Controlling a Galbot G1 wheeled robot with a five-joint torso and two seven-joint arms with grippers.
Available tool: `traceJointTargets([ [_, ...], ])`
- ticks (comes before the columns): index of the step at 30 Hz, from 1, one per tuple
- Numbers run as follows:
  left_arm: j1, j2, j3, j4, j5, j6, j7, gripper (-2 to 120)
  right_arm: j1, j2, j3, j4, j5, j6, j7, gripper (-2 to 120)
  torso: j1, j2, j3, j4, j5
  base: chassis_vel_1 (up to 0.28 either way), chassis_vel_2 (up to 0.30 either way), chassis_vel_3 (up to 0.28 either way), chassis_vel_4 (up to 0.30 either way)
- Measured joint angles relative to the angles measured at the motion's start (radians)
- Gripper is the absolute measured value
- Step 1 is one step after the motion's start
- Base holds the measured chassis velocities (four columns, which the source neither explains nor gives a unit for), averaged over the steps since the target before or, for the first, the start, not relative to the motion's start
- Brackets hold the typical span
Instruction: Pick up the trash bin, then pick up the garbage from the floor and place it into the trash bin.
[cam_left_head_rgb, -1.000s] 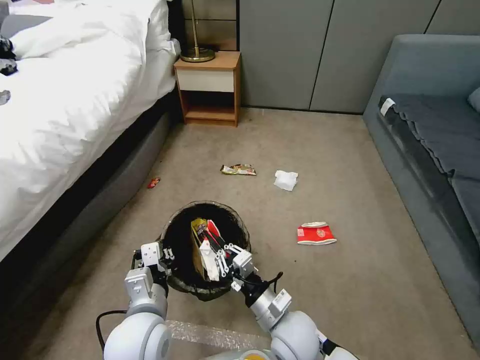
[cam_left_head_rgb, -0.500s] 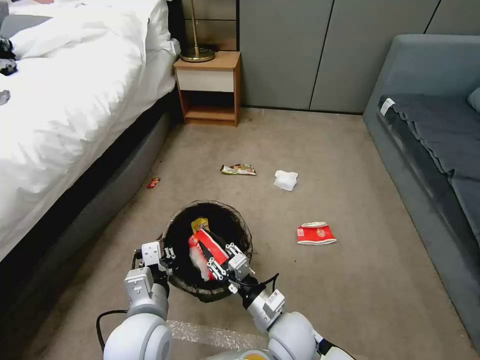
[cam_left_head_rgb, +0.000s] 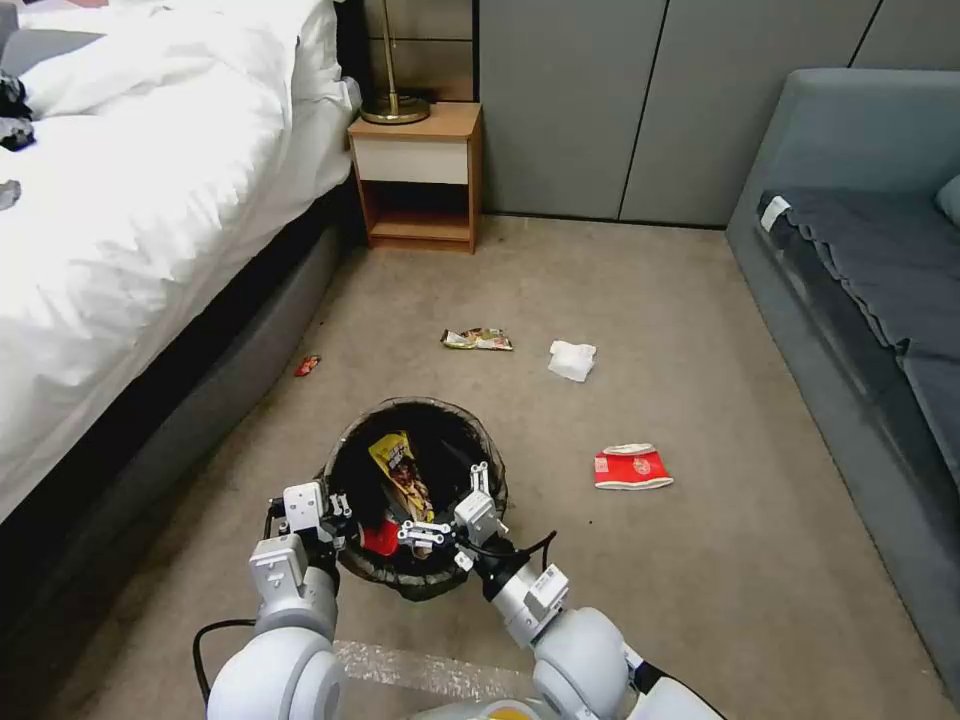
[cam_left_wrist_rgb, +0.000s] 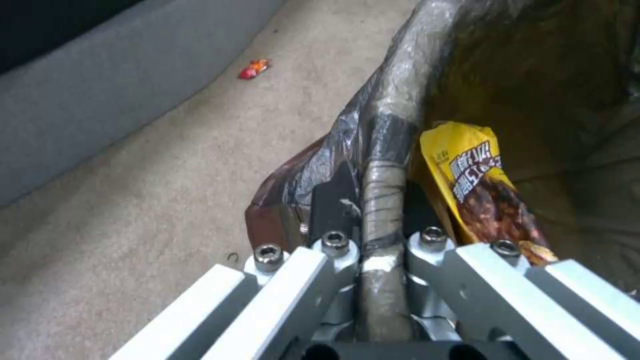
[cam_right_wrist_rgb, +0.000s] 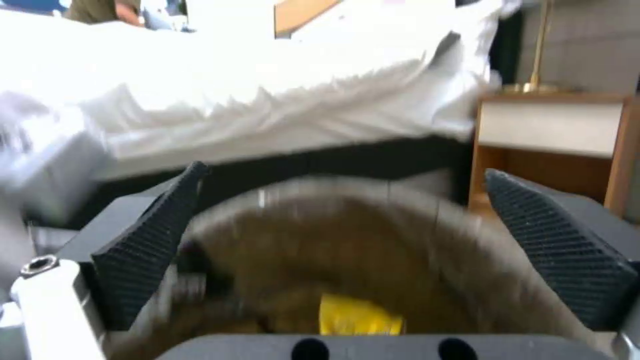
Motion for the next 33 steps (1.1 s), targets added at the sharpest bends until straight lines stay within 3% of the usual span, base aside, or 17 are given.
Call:
traceJointTargets([
  [7, -0.013, 0.003, -0.008, 0.032, 0.000, 0.001, 0.000, 0, -0.032, 0.003, 0.057, 0.185, -0.034, 0.000, 0.021, 100, 0.000, 0.000, 0.000, 0.0000, 0.0000, 0.000, 0.000, 0.000, 0.000],
  [10, -0.020, 0.005, -0.013, 0.051, 0.000, 0.002, 0.000, 0, -0.088, 0.010, 0.117, 0.309, -0.063, -0.016, 0.052, 100, 0.000, 0.000, 0.000, 0.0000, 0.0000, 0.000, 0.000, 0.000, 0.000],
  [14, -0.025, 0.007, -0.020, 0.058, 0.001, 0.002, 0.000, 0, -0.173, 0.028, 0.197, 0.384, -0.128, -0.019, 0.091, 100, 0.000, 0.000, 0.000, -0.0001, 0.0000, 0.000, 0.000, 0.000, 0.000],
  [22, -0.022, 0.003, -0.037, 0.060, 0.000, -0.003, 0.000, 0, -0.380, 0.081, 0.313, 0.392, -0.213, 0.006, 0.163, 100, 0.000, 0.000, 0.000, -0.0003, -0.0001, 0.000, 0.000, 0.000, 0.000],
  [25, -0.025, -0.005, -0.037, 0.053, -0.003, -0.004, 0.001, 0, -0.469, 0.098, 0.355, 0.348, -0.245, 0.059, 0.187, 100, 0.000, 0.000, 0.000, -0.0001, 0.0000, 0.000, 0.000, 0.000, 0.000],
  [33, -0.015, -0.005, -0.038, 0.040, -0.003, -0.008, 0.001, 0, -0.492, 0.109, 0.376, 0.310, -0.252, 0.089, 0.205, 100, 0.000, 0.000, 0.000, 0.0000, 0.0001, 0.000, 0.000, 0.000, 0.000],
])
